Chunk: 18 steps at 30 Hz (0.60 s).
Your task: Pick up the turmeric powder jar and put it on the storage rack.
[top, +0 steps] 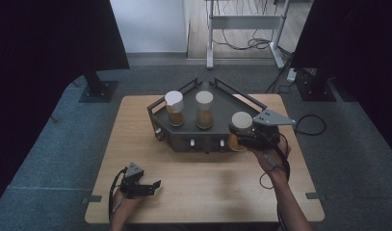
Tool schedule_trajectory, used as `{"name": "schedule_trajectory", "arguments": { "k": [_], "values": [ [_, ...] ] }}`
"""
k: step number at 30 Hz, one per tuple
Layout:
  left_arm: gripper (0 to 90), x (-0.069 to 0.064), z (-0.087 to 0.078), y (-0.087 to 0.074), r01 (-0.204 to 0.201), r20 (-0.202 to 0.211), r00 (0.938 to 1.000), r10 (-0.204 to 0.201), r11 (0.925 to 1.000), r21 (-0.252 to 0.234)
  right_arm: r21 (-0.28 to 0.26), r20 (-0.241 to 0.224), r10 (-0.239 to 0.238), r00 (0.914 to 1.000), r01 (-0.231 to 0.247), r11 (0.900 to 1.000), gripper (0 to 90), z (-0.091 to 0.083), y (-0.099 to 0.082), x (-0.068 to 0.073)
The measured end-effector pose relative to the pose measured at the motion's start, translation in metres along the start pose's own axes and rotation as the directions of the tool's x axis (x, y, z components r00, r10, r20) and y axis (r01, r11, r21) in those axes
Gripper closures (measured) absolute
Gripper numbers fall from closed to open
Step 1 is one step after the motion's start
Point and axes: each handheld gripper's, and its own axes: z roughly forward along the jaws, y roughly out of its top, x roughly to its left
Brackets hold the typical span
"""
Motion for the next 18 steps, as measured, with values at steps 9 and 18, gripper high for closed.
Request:
{"name": "schedule_trajectory", "arguments": {
  "k": [9,18],
  "values": [
    [8.6,-0.0012,0.0003,0.0003,-0.005,-0.005,1.0,0.005,1.0,0.002,-0.001,0.006,0.003,1.0,-0.003,1.0,33.2,0.0028,0.0044,-0.0035],
    [8.6,-0.008,0.0015,0.0025,-0.032,-0.029,0.9991,0.032,0.9994,0.015,-0.004,0.022,0.013,0.9997,-0.013,0.9999,33.2,0.0053,0.0082,-0.0088]
  ]
}}
